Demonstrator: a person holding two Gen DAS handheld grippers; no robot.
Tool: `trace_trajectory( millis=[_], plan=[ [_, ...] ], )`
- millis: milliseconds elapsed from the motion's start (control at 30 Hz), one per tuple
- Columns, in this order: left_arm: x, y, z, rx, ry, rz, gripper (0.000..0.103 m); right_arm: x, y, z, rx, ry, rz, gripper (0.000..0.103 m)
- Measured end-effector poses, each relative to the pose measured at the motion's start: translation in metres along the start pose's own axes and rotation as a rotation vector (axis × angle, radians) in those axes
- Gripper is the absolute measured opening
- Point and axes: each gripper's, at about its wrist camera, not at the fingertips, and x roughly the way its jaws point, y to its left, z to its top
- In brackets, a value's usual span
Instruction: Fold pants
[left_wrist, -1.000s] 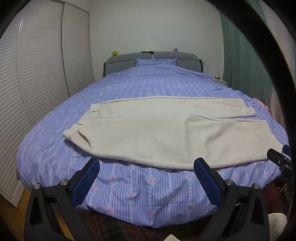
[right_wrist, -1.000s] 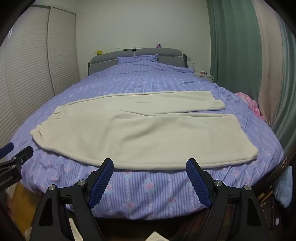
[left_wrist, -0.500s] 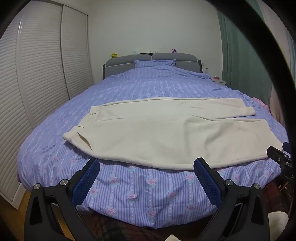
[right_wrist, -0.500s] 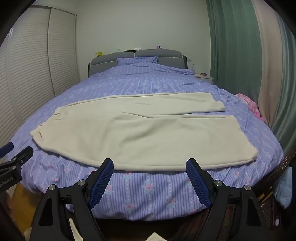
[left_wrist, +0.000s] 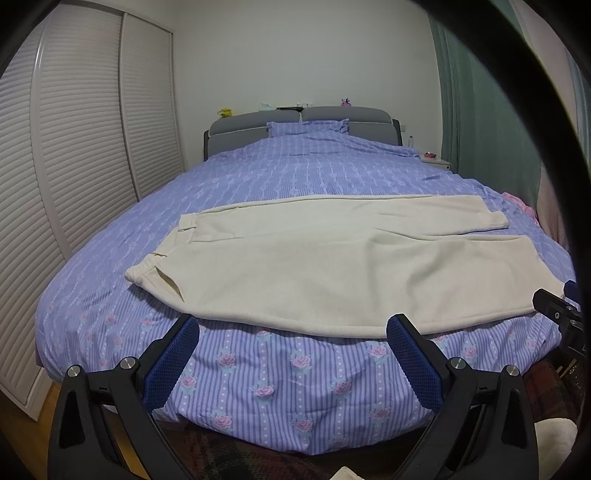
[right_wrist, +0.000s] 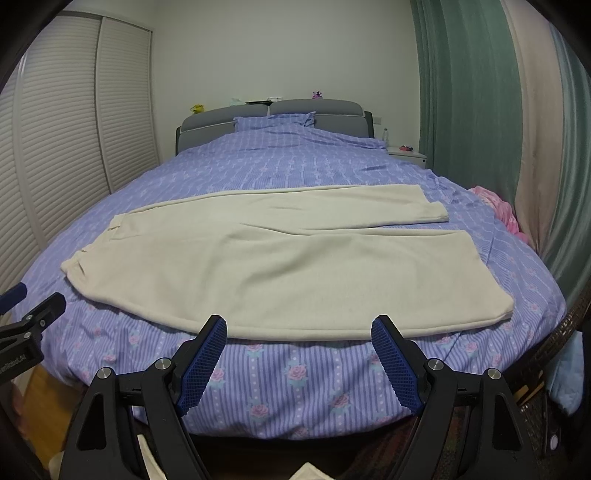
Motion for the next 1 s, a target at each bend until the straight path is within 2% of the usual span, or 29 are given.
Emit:
trace_trajectory(
  millis=[1000],
  plan=[
    [-0.0026, -0.0024, -0.0016, 0.017, -0.018, -0.004, 0.103, -0.0018, -0.0038, -0.0023, 0.007, -0.001, -0.004, 0.082]
  ],
)
